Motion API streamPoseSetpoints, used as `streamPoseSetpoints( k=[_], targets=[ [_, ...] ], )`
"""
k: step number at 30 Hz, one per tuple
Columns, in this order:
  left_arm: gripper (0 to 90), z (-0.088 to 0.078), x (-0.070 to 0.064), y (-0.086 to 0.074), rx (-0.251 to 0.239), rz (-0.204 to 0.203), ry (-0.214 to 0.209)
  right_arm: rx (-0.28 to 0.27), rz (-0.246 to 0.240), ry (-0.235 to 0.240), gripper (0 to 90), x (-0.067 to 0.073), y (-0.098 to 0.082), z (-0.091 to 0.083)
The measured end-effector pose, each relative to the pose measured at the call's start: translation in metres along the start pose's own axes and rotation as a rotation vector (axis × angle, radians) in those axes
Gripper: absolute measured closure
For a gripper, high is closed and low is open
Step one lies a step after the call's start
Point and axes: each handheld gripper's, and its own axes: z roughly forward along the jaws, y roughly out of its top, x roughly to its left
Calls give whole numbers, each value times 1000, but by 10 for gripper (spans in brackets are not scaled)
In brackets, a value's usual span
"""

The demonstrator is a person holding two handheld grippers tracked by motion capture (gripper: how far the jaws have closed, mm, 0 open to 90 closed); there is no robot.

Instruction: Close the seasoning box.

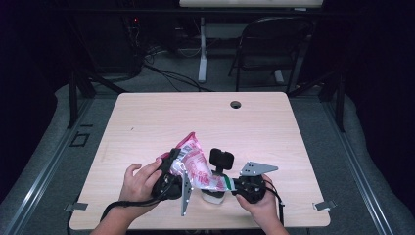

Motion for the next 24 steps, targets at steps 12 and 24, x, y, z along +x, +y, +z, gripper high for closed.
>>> streamPoseSetpoints(
  k=[12, 24],
  targets=[
    [721, 0, 0, 0, 1, -7, -1, -4, 1, 1, 900, 1, 0, 1],
    [722, 0, 1, 0, -2, -1, 4, -2, 0, 1, 900, 0, 0, 1]
  ],
)
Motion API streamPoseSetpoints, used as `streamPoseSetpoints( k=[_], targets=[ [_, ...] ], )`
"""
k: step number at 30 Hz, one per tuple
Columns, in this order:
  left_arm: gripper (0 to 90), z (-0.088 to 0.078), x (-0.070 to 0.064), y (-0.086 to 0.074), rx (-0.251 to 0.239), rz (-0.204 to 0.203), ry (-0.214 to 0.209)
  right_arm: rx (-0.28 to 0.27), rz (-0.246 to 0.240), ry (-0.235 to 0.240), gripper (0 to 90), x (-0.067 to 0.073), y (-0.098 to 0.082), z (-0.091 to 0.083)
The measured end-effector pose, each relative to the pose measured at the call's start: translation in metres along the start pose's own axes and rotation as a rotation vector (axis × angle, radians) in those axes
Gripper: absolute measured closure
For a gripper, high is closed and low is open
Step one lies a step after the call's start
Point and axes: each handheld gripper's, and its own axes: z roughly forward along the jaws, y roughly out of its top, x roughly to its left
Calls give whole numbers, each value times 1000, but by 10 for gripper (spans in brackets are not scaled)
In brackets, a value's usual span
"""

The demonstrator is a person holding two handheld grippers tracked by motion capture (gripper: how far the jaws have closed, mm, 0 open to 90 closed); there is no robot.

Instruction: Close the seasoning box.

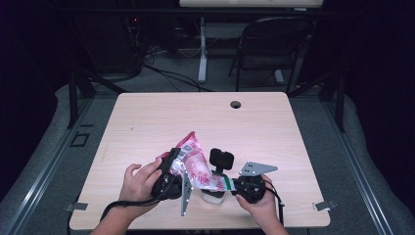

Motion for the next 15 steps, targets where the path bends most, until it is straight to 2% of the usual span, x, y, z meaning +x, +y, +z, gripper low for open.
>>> streamPoseSetpoints(
  k=[15],
  targets=[
    [722, 0, 0, 1, -4, -2, 1, 1, 4, -4, 900, 1, 0, 1]
  ],
)
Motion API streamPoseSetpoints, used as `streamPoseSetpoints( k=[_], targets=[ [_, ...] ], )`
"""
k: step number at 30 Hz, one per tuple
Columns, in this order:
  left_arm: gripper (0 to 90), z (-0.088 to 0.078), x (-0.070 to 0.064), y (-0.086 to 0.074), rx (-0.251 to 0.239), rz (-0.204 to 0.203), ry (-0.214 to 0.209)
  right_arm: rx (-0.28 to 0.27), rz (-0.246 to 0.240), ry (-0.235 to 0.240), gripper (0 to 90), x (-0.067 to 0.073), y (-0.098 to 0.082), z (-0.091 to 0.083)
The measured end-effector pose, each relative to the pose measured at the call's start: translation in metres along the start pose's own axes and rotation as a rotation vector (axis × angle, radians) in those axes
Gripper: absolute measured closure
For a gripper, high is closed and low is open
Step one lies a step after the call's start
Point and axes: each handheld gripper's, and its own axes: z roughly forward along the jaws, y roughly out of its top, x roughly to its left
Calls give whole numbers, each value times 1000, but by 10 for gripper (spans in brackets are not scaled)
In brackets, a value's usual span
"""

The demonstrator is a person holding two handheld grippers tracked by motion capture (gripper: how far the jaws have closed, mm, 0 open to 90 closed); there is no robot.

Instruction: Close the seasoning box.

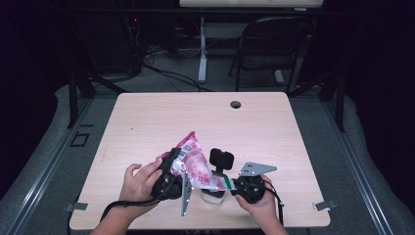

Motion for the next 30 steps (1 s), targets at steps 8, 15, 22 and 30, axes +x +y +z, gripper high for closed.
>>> streamPoseSetpoints(
  k=[8, 15, 22, 30],
  targets=[
    [722, 0, 1, 1, -3, 4, 2, 3, -2, 2, 900, 0, 0, 0],
    [722, -1, 1, 2, -5, 7, 3, 4, -1, 3, 900, 0, 0, 0],
    [722, -1, 1, 2, -7, 7, 8, 6, -1, 2, 900, 0, 0, 0],
    [722, -1, 1, 3, -11, 4, 7, 9, 1, 2, 900, -1, 0, 0]
  ],
)
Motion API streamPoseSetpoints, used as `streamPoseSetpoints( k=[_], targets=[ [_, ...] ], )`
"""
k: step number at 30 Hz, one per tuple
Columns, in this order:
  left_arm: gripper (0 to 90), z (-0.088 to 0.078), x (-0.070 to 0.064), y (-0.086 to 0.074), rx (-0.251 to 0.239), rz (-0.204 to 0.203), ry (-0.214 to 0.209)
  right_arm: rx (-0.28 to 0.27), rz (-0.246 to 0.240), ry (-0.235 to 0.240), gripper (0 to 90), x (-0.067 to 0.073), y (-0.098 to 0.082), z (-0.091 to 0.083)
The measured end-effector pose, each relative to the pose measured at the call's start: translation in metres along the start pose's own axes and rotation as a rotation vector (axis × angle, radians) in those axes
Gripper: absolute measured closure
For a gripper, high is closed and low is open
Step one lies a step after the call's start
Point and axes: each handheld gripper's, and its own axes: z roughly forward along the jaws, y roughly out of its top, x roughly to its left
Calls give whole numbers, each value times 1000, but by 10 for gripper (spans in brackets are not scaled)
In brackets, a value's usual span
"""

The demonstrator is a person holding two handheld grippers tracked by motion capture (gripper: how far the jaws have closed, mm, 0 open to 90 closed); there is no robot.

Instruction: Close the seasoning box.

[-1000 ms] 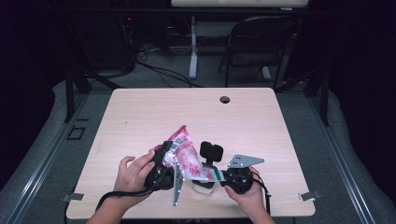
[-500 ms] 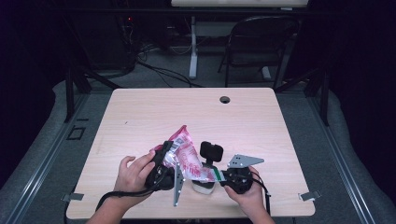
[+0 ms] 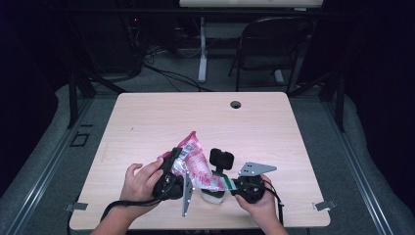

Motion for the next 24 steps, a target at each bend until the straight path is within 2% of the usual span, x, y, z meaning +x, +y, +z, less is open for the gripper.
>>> streamPoseSetpoints(
  k=[24],
  targets=[
    [722, 0, 1, 1, -2, 6, 2, -4, 4, 0, 900, -1, 0, -1]
  ],
)
